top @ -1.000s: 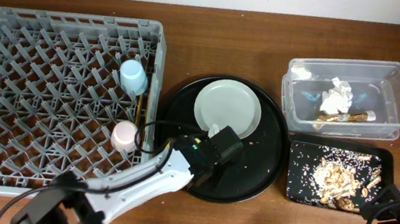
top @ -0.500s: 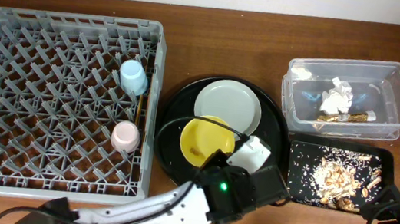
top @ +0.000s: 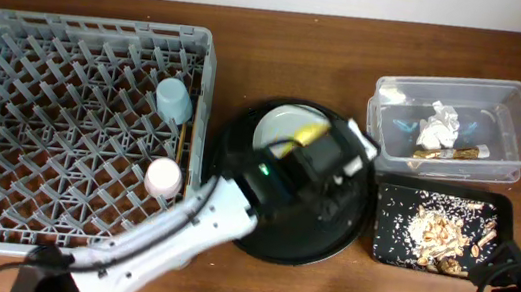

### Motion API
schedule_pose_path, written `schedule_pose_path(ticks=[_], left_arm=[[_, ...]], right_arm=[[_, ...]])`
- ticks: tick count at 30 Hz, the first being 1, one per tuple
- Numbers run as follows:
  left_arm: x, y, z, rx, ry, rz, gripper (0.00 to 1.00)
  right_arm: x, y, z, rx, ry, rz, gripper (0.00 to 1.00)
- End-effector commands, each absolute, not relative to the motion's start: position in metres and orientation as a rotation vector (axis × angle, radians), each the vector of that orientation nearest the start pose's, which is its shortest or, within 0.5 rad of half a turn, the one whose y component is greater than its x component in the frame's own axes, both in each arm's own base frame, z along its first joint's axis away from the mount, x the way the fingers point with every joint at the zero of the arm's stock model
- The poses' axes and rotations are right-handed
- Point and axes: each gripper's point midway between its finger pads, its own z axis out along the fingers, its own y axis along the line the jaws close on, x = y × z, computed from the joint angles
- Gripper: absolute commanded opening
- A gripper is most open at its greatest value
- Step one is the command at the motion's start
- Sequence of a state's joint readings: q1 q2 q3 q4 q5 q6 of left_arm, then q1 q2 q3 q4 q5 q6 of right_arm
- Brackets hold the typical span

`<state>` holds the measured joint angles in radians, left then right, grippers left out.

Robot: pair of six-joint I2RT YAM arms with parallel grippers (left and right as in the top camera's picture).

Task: Sort waste into correct bins and load items into the dishwasher rack
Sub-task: 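Lift the yellow bowl with the left gripper and place it in the rack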

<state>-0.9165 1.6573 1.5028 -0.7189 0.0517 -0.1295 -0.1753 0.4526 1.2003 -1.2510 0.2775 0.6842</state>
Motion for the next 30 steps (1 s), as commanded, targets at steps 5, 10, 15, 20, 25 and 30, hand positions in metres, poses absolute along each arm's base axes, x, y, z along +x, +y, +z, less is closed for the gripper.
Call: schedule_pose_path(ticks=[5,10,15,20,25,30], left_arm=[[0.249,-0.460,0.318,1.106,1.741,-1.364,0.00],[0.216,-0.511,0.319,1.142,1.559,-1.902,0.00],[0.208,-0.499,0.313,1.184,1.468,-2.252,0.00],[0.312,-0.404,0.341,1.052,1.546,-2.103,0.00],[0.445,-0.199,0.368,0.450,1.757,-1.935,0.00],[0.485,-0.054,0.321,0.059,1.866,-1.812,0.00]], right_arm=[[0.121,-0.070,0.324,1.006,1.790,0.021,0.99],[0.121,-0.070,0.324,1.006,1.790,0.021,0.99],[0.121,-0.070,0.324,1.006,1.790,0.021,0.99],[0.121,-0.070,0.324,1.006,1.790,0.021,0.99],[0.121,-0.070,0.324,1.006,1.790,0.021,0.99],[0.121,-0.070,0.324,1.006,1.790,0.021,0.99]])
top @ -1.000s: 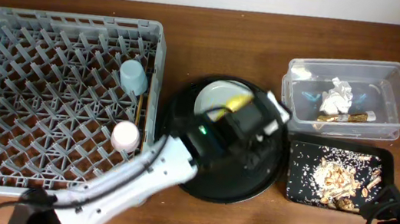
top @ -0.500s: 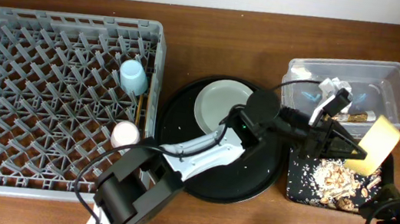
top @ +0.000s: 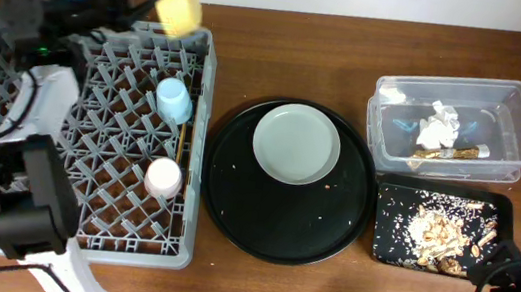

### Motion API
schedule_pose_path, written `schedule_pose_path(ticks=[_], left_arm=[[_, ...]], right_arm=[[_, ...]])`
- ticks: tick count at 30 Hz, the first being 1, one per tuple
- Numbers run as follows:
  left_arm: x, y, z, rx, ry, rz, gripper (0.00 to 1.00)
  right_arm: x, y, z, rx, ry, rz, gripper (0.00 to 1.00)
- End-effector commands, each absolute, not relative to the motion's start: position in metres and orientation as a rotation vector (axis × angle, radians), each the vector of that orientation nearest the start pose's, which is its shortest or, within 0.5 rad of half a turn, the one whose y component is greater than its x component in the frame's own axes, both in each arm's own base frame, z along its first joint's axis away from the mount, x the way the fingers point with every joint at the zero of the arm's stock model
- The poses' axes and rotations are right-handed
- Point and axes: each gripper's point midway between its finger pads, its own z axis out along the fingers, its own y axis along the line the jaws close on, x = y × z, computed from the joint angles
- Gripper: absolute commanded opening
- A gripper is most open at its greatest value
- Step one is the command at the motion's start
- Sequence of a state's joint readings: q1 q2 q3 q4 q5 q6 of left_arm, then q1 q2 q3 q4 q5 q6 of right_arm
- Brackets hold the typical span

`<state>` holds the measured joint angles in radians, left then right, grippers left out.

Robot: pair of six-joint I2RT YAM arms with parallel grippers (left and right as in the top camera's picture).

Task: Sort waste into correct bins and load items into the dishwasher rack
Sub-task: 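Lift the yellow bowl with the left gripper and place it in the rack, then grasp the pale green plate rim with the left gripper and lift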

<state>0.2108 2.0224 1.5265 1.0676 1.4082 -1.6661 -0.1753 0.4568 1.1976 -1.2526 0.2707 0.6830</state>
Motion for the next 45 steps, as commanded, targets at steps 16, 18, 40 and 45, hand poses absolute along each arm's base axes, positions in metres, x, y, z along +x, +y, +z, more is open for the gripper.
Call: schedule_pose_path(ticks=[16,18,40,45], left_arm=[[0.510,0.018,0.208,-0.492,1.893,-1.648,0.01],[0.516,0.012,0.189,-0.526,1.912,-1.650,0.01],[0.408,0.015,0.418,0.024,1.645,-1.374,0.99],[0.427,-0.119,0.347,0.010,1.902,-1.150,0.99]], right_arm=[[0.121,-0.070,0.324,1.006,1.790,0.021,0.99],[0.121,-0.070,0.324,1.006,1.790,0.021,0.99],[0.121,-0.070,0.324,1.006,1.790,0.021,0.99],[0.121,-0.070,0.324,1.006,1.790,0.021,0.99]])
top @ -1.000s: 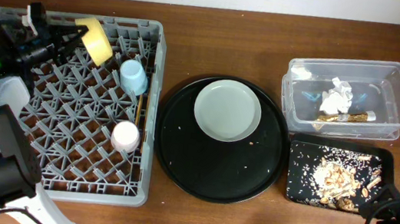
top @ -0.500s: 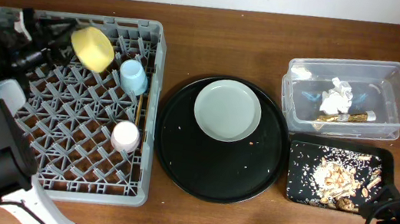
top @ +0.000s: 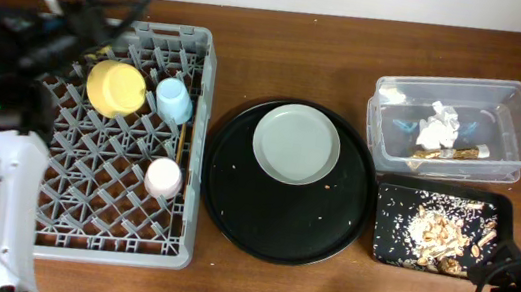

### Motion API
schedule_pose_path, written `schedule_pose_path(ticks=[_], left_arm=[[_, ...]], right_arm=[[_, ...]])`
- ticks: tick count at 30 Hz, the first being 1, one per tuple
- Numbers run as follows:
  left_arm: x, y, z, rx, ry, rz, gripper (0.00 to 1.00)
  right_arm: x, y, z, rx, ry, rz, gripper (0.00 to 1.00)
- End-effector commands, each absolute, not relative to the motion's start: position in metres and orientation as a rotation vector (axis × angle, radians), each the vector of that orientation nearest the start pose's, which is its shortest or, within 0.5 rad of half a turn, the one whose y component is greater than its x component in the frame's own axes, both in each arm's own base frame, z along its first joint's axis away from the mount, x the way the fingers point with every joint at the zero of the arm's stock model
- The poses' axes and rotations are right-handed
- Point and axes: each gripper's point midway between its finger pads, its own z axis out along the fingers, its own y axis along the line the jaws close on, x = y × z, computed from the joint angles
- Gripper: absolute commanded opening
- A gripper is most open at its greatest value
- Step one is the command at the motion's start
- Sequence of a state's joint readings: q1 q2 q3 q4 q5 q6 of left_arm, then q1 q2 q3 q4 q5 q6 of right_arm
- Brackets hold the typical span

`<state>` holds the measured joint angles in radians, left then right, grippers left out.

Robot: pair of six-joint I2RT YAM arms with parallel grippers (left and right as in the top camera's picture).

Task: Sort waste into correct bins and load items into the dishwasher rack
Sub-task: 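Grasp the pale green plate rim with the left gripper and lift, then stand the green plate upright in the rack with the left gripper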

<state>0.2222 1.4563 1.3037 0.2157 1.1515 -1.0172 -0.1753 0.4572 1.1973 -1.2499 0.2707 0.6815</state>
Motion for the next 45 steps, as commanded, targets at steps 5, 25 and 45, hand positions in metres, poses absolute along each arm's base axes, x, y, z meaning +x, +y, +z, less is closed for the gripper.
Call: schedule_pose_path(ticks=[5,25,45], left_arm=[[0.355,-0.270,0.221,0.386,2.277,-0.435,1.00],[0.346,-0.378,-0.002,0.737,2.370,-0.183,0.00],[0.297,-0.056,0.329,0.077,1.993,-1.472,0.00]], right_arm=[[0.121,-0.070,0.324,1.006,1.790,0.021,0.99],[0.121,-0.070,0.324,1.006,1.790,0.021,0.99],[0.121,-0.070,0.324,1.006,1.791,0.021,0.99]])
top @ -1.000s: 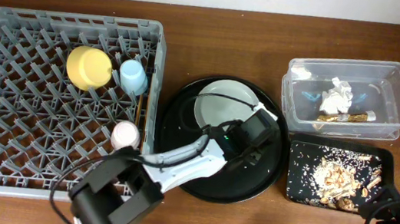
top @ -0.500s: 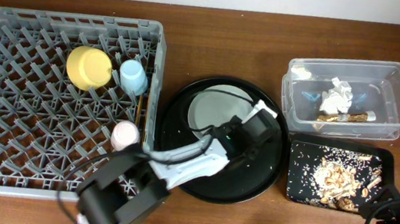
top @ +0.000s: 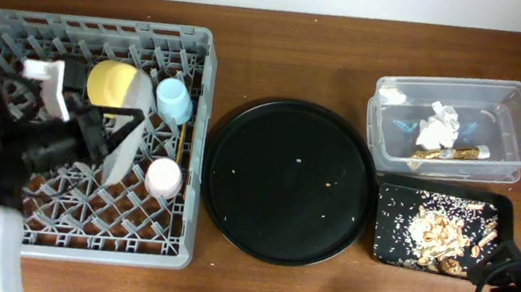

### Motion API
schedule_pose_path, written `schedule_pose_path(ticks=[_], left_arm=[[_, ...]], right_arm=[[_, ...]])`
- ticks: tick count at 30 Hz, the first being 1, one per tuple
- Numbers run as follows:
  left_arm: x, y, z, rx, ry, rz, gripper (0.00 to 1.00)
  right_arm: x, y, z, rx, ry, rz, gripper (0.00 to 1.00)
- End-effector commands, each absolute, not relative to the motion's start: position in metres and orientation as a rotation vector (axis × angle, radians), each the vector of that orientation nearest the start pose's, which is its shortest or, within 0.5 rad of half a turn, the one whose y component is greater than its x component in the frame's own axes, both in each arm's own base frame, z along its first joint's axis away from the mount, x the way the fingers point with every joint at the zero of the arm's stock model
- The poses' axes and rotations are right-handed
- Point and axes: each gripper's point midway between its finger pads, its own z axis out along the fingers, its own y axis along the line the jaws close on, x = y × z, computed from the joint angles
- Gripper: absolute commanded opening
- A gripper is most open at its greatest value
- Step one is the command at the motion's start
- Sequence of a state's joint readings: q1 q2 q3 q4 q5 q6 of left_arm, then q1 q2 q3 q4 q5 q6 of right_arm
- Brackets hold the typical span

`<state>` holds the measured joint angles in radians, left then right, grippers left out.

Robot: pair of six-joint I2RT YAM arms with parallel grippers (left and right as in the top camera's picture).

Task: Sort waste into correct bins and load items into the dishwasher rack
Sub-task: 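Stand the green plate upright in the rack with the left gripper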

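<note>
A pale grey-green plate [top: 125,146] stands tilted on edge over the middle of the grey dishwasher rack [top: 14,25]. My left gripper [top: 109,128] is shut on it from the left. In the rack next to it sit a yellow cup [top: 113,83], a light blue cup [top: 174,100] and a pinkish white cup [top: 164,177]. The round black tray [top: 288,180] carries only crumbs. Only the base of the right arm shows at the bottom right; its gripper is out of view.
A clear plastic bin [top: 457,127] at the right holds crumpled paper and other waste. In front of it a black rectangular tray [top: 439,228] is strewn with food scraps. Brown table surrounds the rack and trays.
The plate was lying on the round black tray; now it is on edge over the rack in my left gripper. The gripper has moved from the rack's far left corner to its middle.
My left gripper was at the yellow cup lying on the plate on the black tray. Then it held that cup above the rack's far edge. Then the cup sat in the rack and the gripper was off it. Now the plate is over the rack.
</note>
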<state>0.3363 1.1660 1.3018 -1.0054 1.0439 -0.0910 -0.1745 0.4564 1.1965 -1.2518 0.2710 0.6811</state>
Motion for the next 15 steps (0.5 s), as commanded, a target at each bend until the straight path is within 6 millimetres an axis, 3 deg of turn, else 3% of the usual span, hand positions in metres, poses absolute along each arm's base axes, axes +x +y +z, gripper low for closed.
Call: schedule_pose_path(ticks=[1,2,3,7,15], left_arm=[[0.306,-0.049,0.317,0.037,1.996,-1.516,0.00],[0.322,-0.038,0.292,-0.040,2.026,-1.564,0.00],[0.330,-0.029,0.280,-0.083,2.034,-1.577,0.00],[0.338,0.025,0.251,-0.271,2.076,-1.445,0.00],[0.335,0.024,0.235,-0.299,2.086,-1.457,0.00]], right_arm=[[0.121,-0.070,0.324,1.006,1.791,0.021,0.99],[0.121,-0.070,0.324,1.006,1.791,0.021,0.99],[0.121,-0.070,0.324,1.006,1.790,0.021,0.98],[0.121,-0.070,0.324,1.006,1.791,0.021,0.99],[0.121,-0.070,0.324,1.006,1.791,0.021,0.99]])
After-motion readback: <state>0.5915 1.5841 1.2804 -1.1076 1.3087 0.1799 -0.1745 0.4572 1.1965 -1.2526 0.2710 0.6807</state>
